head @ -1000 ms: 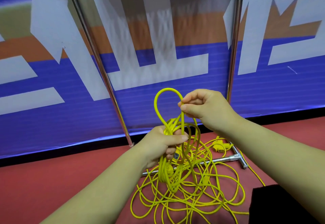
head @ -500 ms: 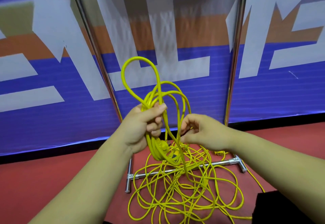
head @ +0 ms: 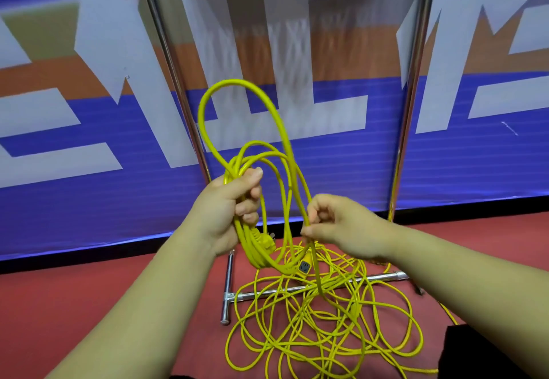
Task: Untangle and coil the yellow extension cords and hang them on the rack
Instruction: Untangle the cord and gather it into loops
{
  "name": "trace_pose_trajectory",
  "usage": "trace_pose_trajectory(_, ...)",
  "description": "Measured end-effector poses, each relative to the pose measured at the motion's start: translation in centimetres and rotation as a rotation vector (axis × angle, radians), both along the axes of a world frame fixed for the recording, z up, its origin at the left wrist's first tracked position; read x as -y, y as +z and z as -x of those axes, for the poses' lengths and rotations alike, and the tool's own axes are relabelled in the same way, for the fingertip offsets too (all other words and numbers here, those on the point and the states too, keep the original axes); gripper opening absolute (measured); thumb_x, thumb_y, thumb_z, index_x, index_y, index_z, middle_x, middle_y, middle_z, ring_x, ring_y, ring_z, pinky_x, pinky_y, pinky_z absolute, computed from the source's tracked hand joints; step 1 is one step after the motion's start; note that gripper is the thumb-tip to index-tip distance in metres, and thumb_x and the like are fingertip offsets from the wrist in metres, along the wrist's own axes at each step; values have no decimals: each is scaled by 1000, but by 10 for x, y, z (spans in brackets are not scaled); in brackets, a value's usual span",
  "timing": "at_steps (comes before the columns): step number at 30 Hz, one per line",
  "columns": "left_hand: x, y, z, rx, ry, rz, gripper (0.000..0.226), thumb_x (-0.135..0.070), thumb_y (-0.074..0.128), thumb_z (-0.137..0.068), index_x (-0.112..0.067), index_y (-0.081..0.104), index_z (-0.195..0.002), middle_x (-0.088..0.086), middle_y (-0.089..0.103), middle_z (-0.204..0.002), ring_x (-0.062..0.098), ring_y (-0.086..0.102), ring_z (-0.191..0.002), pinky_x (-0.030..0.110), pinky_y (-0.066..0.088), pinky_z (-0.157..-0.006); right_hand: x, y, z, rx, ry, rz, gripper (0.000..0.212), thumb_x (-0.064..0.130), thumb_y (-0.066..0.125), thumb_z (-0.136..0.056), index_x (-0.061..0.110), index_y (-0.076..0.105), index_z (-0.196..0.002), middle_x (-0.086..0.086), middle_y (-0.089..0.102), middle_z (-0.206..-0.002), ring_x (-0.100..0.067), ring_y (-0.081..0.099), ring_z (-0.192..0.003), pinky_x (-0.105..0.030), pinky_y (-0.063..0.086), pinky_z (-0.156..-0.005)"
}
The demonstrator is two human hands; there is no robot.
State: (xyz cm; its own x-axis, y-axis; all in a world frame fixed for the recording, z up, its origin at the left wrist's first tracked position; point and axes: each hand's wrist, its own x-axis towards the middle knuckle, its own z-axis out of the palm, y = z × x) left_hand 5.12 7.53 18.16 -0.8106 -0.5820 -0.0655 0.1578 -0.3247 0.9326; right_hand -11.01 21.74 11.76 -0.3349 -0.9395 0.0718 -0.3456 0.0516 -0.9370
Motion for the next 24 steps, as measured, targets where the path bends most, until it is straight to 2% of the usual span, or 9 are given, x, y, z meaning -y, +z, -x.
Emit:
trace_pose_trajectory(2, 6, -8, -2, 97, 66, -25, 17, -23, 70, -84, -20, 56, -74, -3, 47, -60, 2, 31, -36, 15, 27, -36, 4, 11, -1, 273, -144, 103, 24, -4, 63, -91, 15, 49, -87, -14, 62, -77, -21, 69, -74, -31, 53, -63)
trace_pose_trajectory(4, 10, -14, -4, 168, 94, -58, 22, -22, 67, -90, -21, 56, -71, -3, 43, -57, 3, 31, -36, 14, 26, -35, 8, 19, 5, 411, -392, 178, 21, -4, 61, -92, 14, 50, -88, -12, 62, -77, -17, 65, -65, -33, 57, -59)
trace_pose_trajectory(6, 13, -15, -7, 184, 81, -101, 25, -25, 64, -93, -21, 52, -71, -5, 39, -54, 3, 31, -35, 14, 26, -34, 7, 18, 17, 294, -587, 121, 16, -1, 60, -91, 13, 54, -85, -10, 64, -74, -17, 59, -57, -29, 53, -52)
trace_pose_trajectory(8, 16, -12, -10, 164, 52, -141, 26, -32, 62, -93, -21, 52, -72, -5, 38, -54, 3, 30, -34, 15, 27, -34, 3, 5, 32, -90, -630, -114, 10, 4, 61, -87, 12, 61, -81, -2, 67, -67, -18, 59, -56, -23, 44, -50)
trace_pose_trajectory(10, 18, -9, -13, 122, 25, -178, 25, -37, 61, -91, -19, 54, -75, -6, 37, -54, 3, 30, -34, 16, 26, -34, 1, -6, 37, -384, -498, -362, 8, 9, 61, -86, 11, 68, -83, 0, 73, -73, -16, 64, -64, -24, 46, -55)
trace_pose_trajectory(13, 19, -5, -16, 46, -18, -228, 23, -38, 59, -88, -18, 54, -78, -6, 37, -53, 3, 30, -32, 16, 26, -33, 4, -13, 30, -684, -295, -567, 15, 16, 56, -91, 9, 69, -92, -10, 74, -91, -29, 68, -83, -33, 55, -70)
trace_pose_trajectory(20, 19, 1, -16, -75, -23, -243, 22, -36, 58, -90, -19, 55, -77, -9, 36, -52, 1, 31, -32, 14, 27, -34, -7, 7, -16, -689, 306, -599, 16, 12, 53, -86, 16, 67, -91, 3, 75, -88, -14, 65, -76, -35, 55, -73)
trace_pose_trajectory(22, 20, -2, -15, -73, 10, -231, 21, -35, 58, -91, -20, 55, -77, -8, 37, -53, 2, 32, -33, 14, 28, -35, -10, 12, -26, -717, 401, -558, 9, 16, 61, -87, 18, 64, -95, 2, 72, -94, -15, 64, -82, -33, 52, -74)
trace_pose_trajectory(24, 20, -6, -14, -49, 37, -187, 21, -31, 58, -95, -21, 54, -77, -7, 39, -55, 2, 32, -35, 14, 30, -36, -13, 16, -32, -741, 429, -481, 16, 20, 66, -86, 23, 60, -100, 3, 68, -99, -17, 62, -89, -30, 48, -76)
